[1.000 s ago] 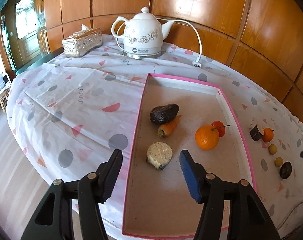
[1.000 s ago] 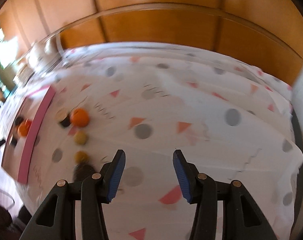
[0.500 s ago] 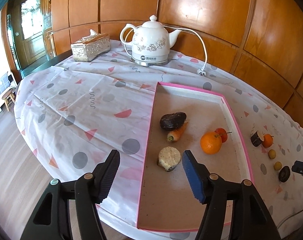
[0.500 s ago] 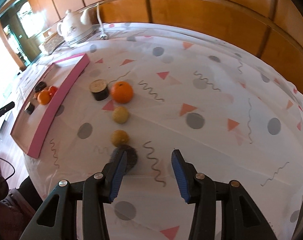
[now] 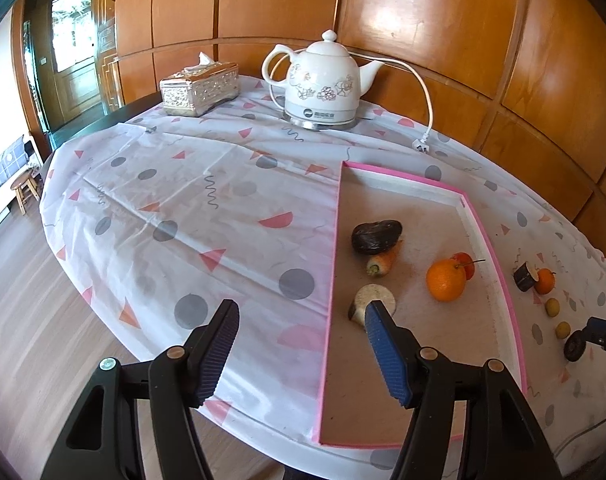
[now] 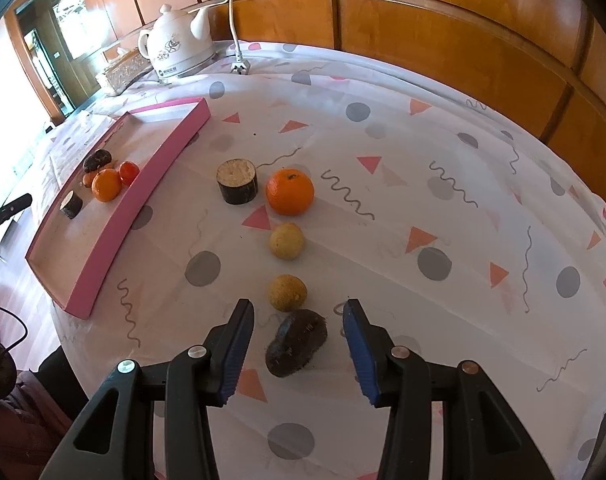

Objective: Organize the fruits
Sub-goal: 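Withdraw the left tool while moving the right tool to the small yellow fruit, then close the right tool on the yellow fruit and lift it, then carry the yellow fruit into the tray and open the right tool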

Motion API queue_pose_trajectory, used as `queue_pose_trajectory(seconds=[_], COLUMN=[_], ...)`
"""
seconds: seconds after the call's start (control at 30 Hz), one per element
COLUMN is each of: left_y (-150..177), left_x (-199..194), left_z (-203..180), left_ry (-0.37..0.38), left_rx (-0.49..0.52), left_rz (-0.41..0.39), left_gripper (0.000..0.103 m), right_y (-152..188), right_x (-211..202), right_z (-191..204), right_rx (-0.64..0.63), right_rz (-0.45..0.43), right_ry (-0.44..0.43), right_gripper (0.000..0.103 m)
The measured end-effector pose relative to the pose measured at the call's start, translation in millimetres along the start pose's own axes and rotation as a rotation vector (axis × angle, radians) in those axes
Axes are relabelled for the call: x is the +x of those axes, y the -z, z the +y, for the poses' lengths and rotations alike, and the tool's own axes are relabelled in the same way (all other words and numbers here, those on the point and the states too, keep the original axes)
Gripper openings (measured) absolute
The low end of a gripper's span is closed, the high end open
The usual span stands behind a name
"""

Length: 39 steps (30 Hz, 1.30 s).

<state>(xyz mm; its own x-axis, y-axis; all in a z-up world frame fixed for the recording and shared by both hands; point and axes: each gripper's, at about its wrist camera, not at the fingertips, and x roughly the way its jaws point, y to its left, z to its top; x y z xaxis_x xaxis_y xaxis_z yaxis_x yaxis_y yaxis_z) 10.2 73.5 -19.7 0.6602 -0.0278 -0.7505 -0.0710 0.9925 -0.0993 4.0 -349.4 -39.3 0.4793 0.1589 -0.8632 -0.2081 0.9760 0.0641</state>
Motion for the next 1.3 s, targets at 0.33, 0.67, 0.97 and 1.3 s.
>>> queue_pose_trajectory(seconds=[0.33, 0.67, 0.97, 1.3], left_y=[3, 3, 6, 8], left_x=[-1, -2, -2, -4], left_z=[19, 18, 9, 5], left_ry=[-0.002, -0.001, 0.012, 0.02], left_rx=[-0.038, -0.027, 0.004, 0.012], left_rz=[0.002, -0.014, -0.018, -0.02], left_gripper=[0.068, 0.068, 0.069, 0.074], right_y=[-17, -18, -30, -48], right_x=[24, 58, 36, 26], right_z=[28, 39, 62, 141], right_rx=[-0.094, -0.208, -0.175, -0.214], right_rz=[0.043, 0.162, 0.057, -0.035], right_ry=[0.057, 0.185, 0.098, -0.126], right_gripper=[0.047, 0.026, 0.025, 0.025])
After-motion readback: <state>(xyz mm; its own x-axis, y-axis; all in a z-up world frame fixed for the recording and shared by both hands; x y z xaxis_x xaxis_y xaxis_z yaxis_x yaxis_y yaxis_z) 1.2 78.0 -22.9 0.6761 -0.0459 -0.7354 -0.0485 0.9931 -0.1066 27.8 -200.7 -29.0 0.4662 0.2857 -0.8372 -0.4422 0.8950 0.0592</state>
